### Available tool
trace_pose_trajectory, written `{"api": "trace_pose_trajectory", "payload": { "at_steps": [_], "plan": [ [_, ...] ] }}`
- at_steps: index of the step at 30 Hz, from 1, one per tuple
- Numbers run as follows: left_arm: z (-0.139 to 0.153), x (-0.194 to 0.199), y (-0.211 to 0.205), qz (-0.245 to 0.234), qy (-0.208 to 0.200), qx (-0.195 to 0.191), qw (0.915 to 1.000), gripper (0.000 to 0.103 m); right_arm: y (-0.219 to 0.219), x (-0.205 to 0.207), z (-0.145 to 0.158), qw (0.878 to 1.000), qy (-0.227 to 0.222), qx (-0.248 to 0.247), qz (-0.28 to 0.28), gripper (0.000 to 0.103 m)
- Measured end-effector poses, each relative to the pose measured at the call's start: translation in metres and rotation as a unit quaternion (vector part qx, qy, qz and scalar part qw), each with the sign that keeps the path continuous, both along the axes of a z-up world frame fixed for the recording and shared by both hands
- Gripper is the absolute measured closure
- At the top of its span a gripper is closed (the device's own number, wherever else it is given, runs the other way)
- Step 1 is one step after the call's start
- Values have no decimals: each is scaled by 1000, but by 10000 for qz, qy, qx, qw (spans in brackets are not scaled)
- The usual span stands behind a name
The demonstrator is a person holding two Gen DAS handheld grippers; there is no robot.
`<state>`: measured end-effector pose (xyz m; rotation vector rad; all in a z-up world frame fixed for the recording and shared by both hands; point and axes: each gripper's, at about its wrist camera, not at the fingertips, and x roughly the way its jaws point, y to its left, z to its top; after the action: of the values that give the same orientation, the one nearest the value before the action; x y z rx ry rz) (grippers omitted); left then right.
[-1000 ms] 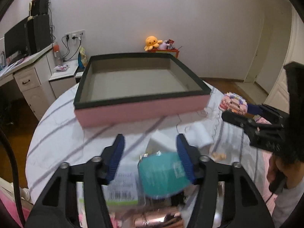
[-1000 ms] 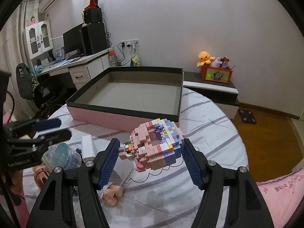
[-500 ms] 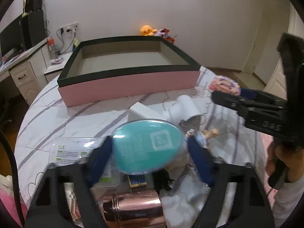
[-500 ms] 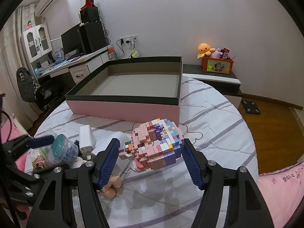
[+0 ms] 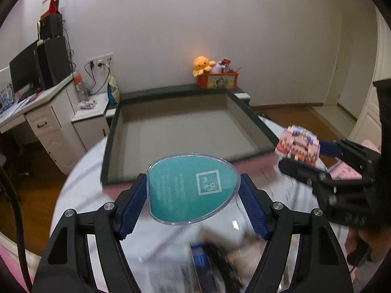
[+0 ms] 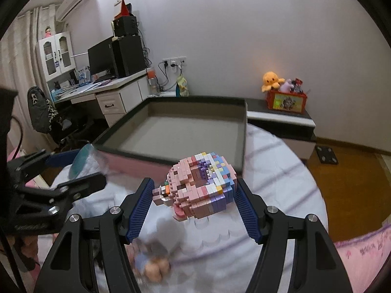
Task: Organize rigid objects
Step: 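Carry the teal compact and pink block figure into the tray box with both tools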
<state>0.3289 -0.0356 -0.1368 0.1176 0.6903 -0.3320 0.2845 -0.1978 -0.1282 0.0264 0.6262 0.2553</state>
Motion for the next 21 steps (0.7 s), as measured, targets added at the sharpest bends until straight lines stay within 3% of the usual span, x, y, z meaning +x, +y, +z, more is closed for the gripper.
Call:
{"api": "trace_pose_trajectory", "payload": {
  "at_steps": [4, 11, 18, 21],
  "plan": [
    [1, 46, 3, 172, 49, 204, 9996, 28, 13, 29, 10, 9999, -65, -30, 98, 35],
    [-29, 111, 11, 464, 646, 344, 9962, 28, 30, 92, -7, 9994, 290, -129, 121, 35],
    [-51, 124, 13, 594, 971, 515, 9922, 26, 33, 122, -36, 9967, 795, -121, 143, 35],
    [-53, 126, 18, 780, 1038, 493, 9903, 17, 32, 121, -40, 9968, 773, -160, 81, 34]
  ]
}}
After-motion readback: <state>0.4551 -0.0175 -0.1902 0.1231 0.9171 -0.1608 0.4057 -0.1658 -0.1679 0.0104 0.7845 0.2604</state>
